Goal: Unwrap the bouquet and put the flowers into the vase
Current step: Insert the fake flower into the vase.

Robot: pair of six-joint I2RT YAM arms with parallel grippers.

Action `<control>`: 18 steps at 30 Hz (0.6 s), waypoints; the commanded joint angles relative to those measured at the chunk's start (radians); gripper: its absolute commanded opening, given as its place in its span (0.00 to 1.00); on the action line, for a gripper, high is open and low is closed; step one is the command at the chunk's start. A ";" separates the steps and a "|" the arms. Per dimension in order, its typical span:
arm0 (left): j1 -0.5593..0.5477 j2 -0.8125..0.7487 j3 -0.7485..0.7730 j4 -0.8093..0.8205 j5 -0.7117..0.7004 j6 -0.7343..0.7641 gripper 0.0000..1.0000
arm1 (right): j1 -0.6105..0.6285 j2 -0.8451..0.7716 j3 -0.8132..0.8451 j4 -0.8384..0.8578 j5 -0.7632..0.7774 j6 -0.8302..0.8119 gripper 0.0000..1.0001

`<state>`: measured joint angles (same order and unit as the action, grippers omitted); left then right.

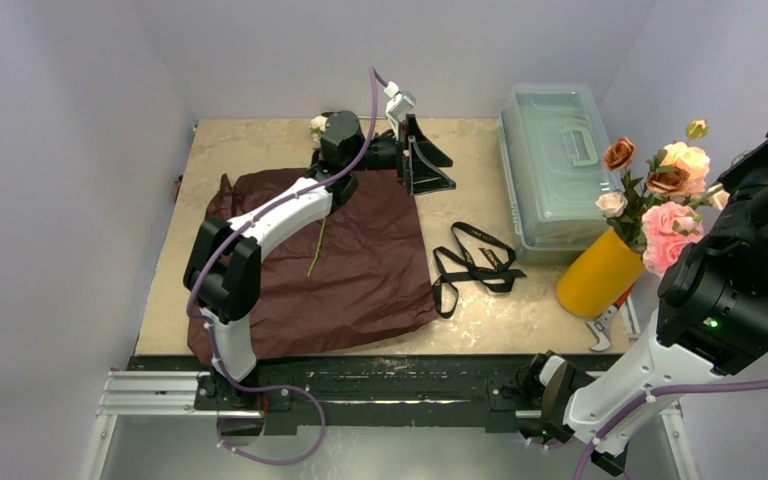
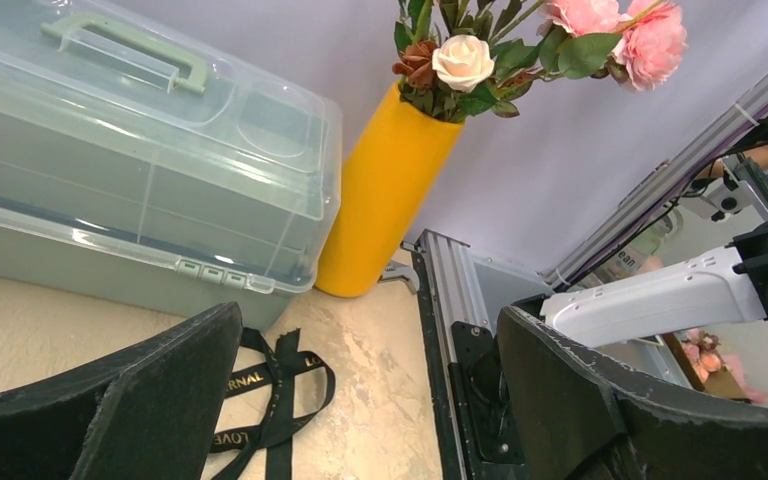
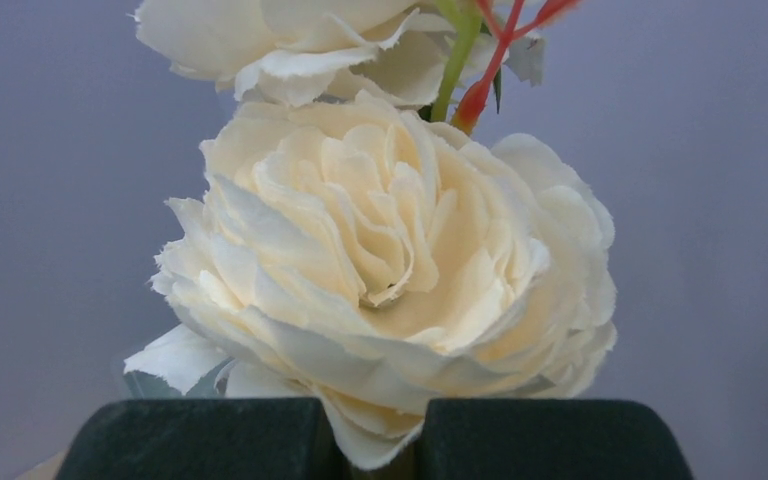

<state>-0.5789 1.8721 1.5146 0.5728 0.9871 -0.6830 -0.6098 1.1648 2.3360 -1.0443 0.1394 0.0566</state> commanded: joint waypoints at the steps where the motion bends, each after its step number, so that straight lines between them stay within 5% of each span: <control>1: -0.009 -0.024 0.009 0.015 -0.002 0.031 1.00 | -0.004 0.029 -0.011 -0.102 0.028 -0.026 0.00; 6: -0.012 -0.019 0.013 0.017 0.004 0.032 1.00 | -0.004 0.038 -0.077 -0.080 0.016 0.024 0.00; 18: -0.017 -0.004 0.025 0.007 0.004 0.039 1.00 | -0.004 0.036 0.097 -0.018 -0.061 -0.011 0.00</control>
<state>-0.5884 1.8721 1.5146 0.5552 0.9874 -0.6609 -0.6098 1.1912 2.3573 -1.0225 0.1085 0.0704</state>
